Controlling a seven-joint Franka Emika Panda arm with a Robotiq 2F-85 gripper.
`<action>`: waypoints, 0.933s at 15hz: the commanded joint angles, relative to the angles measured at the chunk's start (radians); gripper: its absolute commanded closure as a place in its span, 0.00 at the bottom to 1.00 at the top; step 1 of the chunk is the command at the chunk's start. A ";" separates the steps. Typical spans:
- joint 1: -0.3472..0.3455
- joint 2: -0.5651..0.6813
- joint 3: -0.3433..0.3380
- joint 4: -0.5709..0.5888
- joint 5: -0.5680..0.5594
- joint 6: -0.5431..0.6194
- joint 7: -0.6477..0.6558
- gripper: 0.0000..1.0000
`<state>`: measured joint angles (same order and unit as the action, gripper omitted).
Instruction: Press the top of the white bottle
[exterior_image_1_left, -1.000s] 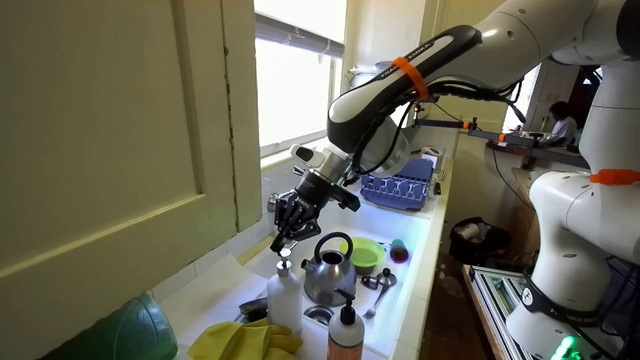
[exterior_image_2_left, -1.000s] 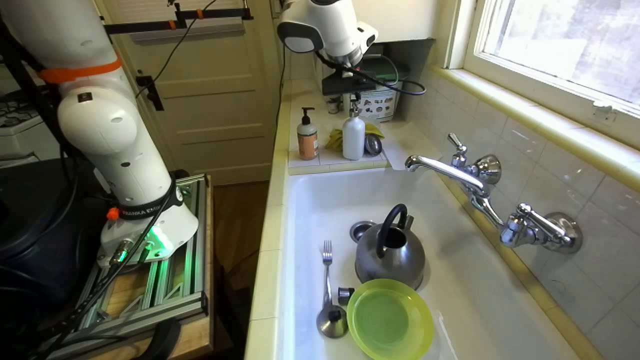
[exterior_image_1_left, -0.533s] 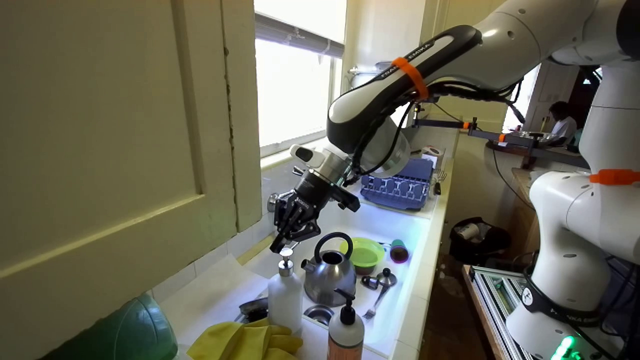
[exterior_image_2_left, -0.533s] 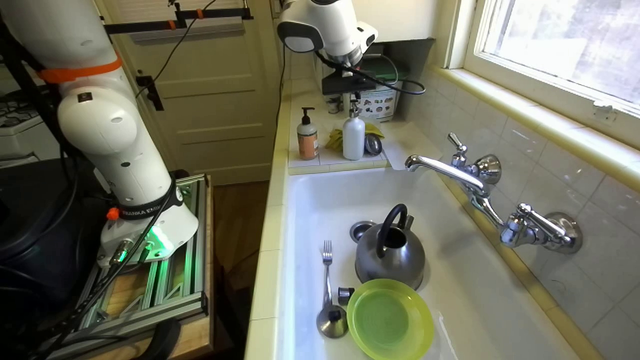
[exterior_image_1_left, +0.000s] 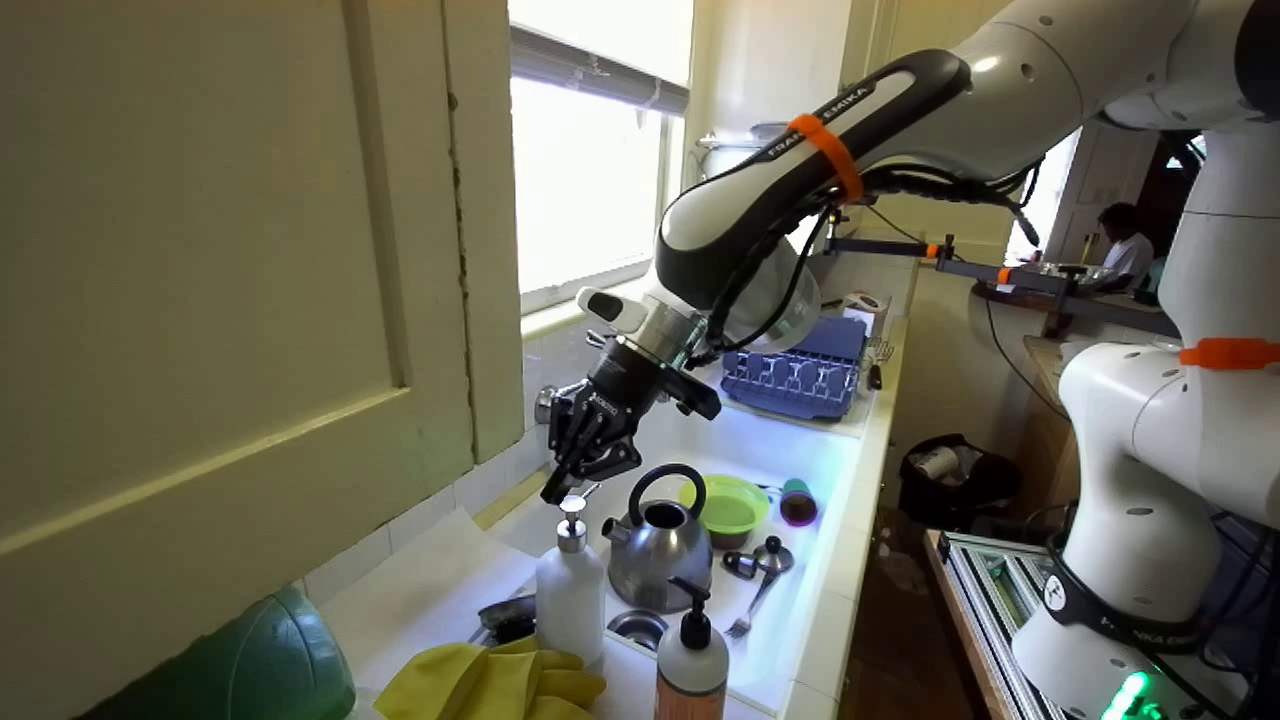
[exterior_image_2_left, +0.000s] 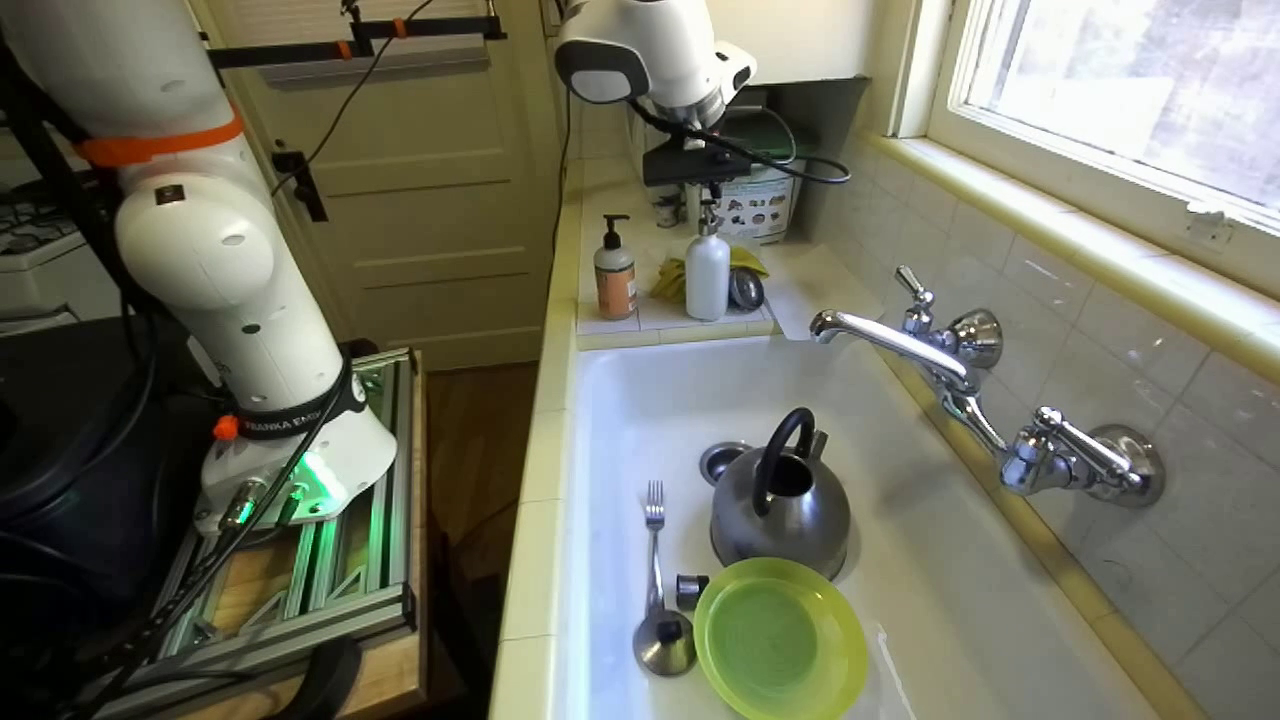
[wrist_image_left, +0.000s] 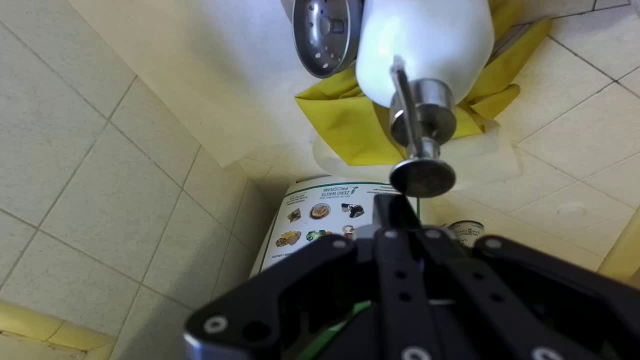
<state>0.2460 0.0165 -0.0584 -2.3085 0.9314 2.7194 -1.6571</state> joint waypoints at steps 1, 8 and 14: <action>0.005 -0.022 0.003 -0.022 -0.069 0.020 0.073 1.00; 0.003 -0.033 0.001 -0.025 -0.179 -0.002 0.186 1.00; 0.002 -0.043 0.001 -0.029 -0.274 -0.023 0.279 1.00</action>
<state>0.2464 0.0028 -0.0578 -2.3115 0.7182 2.7186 -1.4404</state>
